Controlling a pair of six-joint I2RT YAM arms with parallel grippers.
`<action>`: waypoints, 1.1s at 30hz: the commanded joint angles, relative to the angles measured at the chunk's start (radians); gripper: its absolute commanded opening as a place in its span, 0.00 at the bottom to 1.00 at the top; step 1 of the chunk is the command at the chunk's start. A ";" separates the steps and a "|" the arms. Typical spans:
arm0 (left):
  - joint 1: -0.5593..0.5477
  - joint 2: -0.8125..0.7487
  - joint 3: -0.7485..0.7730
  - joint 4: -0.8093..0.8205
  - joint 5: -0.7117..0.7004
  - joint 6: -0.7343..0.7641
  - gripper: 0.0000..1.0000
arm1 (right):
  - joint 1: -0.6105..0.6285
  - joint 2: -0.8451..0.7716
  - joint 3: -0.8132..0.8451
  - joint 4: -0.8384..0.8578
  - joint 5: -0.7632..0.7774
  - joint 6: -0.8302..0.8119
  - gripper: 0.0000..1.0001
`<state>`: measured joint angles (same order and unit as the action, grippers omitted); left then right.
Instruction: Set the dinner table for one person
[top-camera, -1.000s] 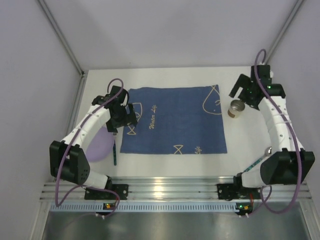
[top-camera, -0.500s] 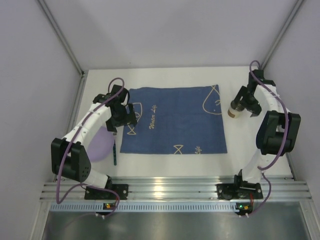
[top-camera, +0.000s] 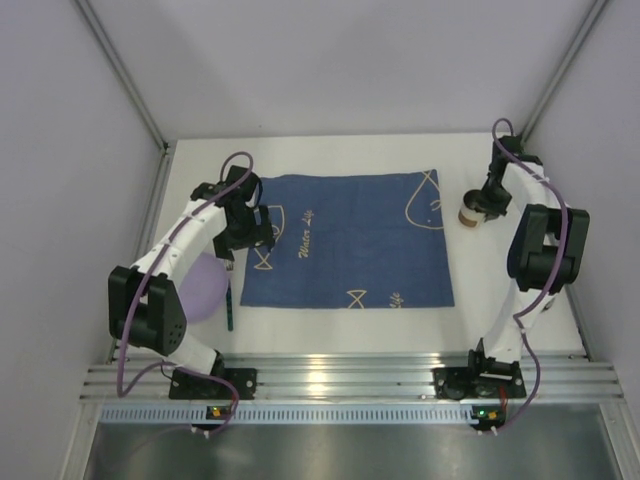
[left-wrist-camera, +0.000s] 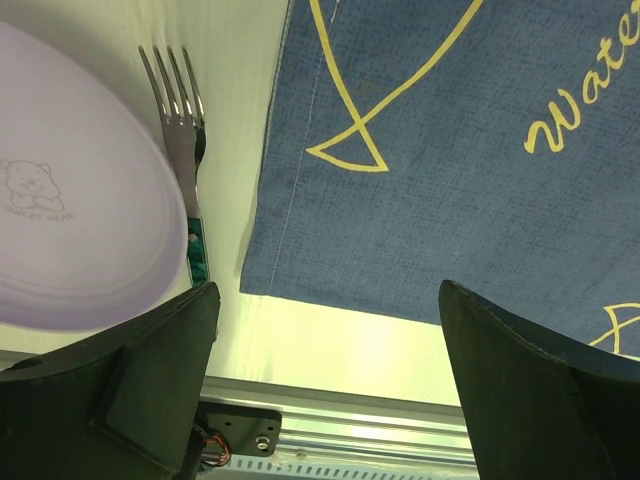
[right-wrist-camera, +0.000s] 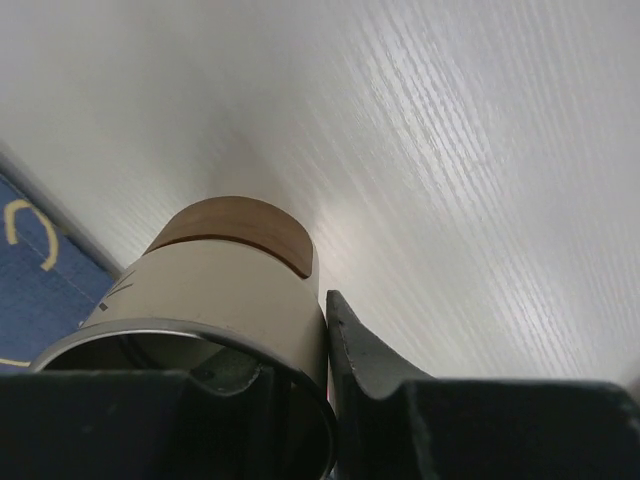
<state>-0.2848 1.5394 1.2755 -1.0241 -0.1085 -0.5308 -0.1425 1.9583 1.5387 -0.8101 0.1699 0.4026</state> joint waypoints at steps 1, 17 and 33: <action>-0.001 0.007 0.061 -0.011 -0.026 0.034 0.96 | 0.029 -0.042 0.131 -0.018 -0.003 -0.013 0.00; 0.015 0.025 0.124 -0.056 -0.049 0.045 0.96 | 0.290 0.327 0.706 -0.251 -0.070 0.030 0.00; 0.237 -0.119 -0.011 -0.109 -0.121 0.057 0.98 | 0.324 0.289 0.621 -0.258 -0.020 0.016 0.69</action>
<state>-0.0982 1.4532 1.2816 -1.0855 -0.1753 -0.4927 0.1719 2.3562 2.1670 -1.0634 0.1177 0.4290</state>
